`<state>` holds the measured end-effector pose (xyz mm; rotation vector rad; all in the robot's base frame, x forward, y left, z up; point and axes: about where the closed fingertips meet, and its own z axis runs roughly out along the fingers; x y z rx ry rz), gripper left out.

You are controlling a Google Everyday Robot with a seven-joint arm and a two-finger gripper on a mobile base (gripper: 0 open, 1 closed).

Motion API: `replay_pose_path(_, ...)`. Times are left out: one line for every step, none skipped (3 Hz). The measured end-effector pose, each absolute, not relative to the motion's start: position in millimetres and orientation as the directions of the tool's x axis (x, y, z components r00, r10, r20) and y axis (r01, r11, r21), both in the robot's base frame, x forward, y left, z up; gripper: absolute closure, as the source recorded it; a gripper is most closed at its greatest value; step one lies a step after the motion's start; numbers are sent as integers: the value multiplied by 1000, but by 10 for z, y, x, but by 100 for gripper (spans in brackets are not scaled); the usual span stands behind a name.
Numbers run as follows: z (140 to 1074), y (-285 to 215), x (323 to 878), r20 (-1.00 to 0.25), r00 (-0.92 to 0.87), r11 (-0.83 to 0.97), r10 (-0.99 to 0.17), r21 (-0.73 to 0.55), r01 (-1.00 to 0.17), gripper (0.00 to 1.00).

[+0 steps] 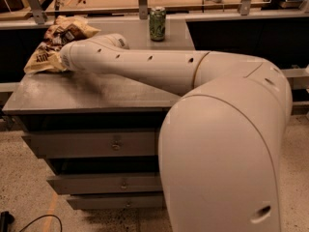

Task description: Pick brown chip bag

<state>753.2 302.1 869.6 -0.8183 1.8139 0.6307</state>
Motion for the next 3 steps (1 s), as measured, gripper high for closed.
replay_pose_path(8832,2866,7569,-945,-218,658,-245,3,-753,100)
replay_pose_path(9045,2597,7583,-959,-164,685,-232,-41,-728,100)
replay_pose_path(9207,2287,7591,-965,-130,701,-226,-69,-710,100)
